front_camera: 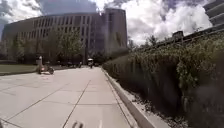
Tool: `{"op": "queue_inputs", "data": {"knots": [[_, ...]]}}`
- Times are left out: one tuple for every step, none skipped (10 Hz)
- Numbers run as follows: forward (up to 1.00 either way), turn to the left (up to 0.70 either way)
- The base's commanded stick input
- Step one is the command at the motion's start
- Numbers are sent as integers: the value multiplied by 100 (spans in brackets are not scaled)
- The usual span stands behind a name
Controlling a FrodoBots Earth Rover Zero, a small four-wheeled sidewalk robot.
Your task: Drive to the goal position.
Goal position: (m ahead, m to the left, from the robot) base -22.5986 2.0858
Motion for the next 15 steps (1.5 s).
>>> {"op": "queue_inputs", "data": {"knots": [[4, 0], [5, 0], [5, 0], [4, 0], [4, 0], [4, 0], [4, 0], [4, 0], [5, 0], [4, 0], [4, 0], [4, 0], [4, 0], [4, 0], [4, 0]]}}
